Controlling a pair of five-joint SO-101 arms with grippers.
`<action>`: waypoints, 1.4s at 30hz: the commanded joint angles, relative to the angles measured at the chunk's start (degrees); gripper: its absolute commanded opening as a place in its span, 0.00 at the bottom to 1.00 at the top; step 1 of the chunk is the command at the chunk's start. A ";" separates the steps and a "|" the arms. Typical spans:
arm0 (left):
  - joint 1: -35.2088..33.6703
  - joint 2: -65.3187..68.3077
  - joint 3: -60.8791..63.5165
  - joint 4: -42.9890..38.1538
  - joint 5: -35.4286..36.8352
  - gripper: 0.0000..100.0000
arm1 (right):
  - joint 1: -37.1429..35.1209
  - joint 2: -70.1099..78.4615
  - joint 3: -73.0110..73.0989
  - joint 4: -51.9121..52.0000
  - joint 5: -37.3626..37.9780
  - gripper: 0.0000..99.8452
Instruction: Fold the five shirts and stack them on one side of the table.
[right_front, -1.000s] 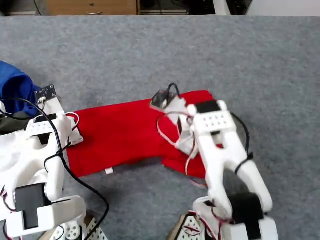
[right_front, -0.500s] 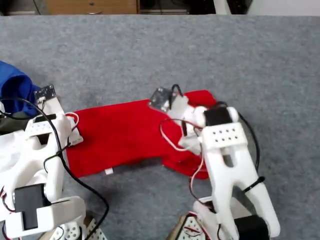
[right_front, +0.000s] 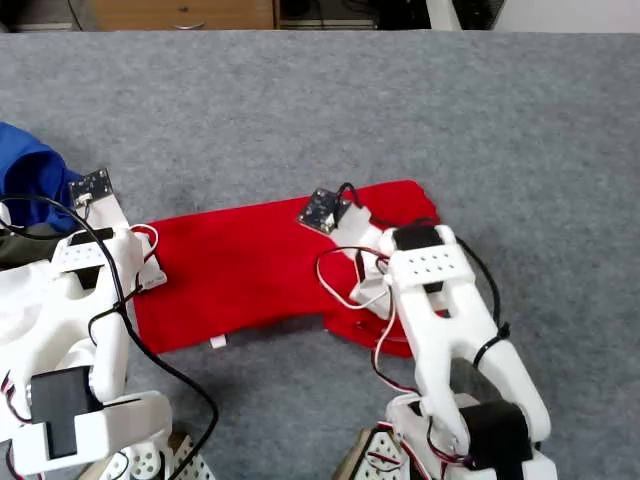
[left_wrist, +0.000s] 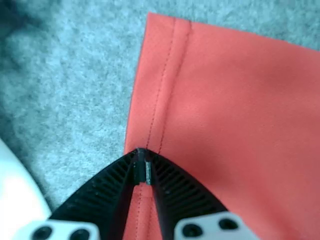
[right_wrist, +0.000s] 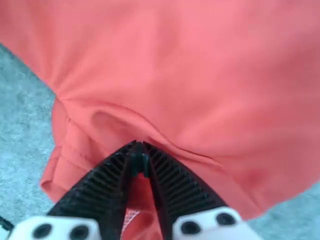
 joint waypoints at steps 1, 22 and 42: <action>-0.62 -0.66 0.09 -1.32 -0.62 0.02 | 0.48 0.40 -0.04 3.08 0.18 0.00; -0.53 -0.66 -0.09 -1.41 -0.62 0.02 | -6.02 0.31 -4.35 16.88 3.08 0.00; -0.53 -0.66 -0.09 -1.05 -0.62 0.02 | 2.95 2.59 2.15 4.92 2.99 0.00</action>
